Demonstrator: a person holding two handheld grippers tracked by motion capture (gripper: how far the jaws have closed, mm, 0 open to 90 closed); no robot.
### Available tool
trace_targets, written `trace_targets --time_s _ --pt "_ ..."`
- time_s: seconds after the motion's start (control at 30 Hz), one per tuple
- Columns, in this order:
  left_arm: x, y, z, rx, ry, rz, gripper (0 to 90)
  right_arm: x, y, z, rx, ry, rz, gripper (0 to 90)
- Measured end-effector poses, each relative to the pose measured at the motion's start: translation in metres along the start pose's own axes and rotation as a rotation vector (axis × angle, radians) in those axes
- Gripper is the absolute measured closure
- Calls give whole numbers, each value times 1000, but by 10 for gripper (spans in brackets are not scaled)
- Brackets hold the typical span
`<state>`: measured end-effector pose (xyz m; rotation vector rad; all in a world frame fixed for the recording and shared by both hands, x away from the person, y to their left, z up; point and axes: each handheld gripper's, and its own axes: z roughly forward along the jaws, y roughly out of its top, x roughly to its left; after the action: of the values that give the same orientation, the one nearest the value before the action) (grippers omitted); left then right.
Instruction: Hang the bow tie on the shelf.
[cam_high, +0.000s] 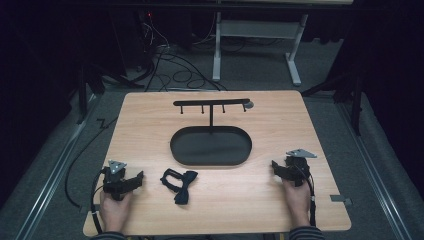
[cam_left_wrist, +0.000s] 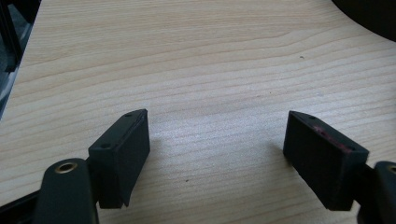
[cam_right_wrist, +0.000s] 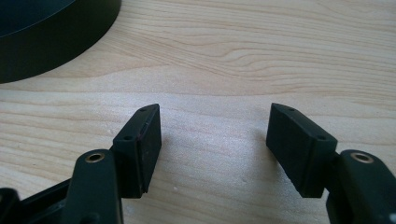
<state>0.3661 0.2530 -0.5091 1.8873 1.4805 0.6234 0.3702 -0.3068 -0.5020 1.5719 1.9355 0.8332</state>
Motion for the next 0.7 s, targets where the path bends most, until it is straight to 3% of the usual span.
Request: trace_targets --time_s 0.7 --pt "-3 -1 -1 1 8 -2 229 -1 0 0 -2 10 2 356"
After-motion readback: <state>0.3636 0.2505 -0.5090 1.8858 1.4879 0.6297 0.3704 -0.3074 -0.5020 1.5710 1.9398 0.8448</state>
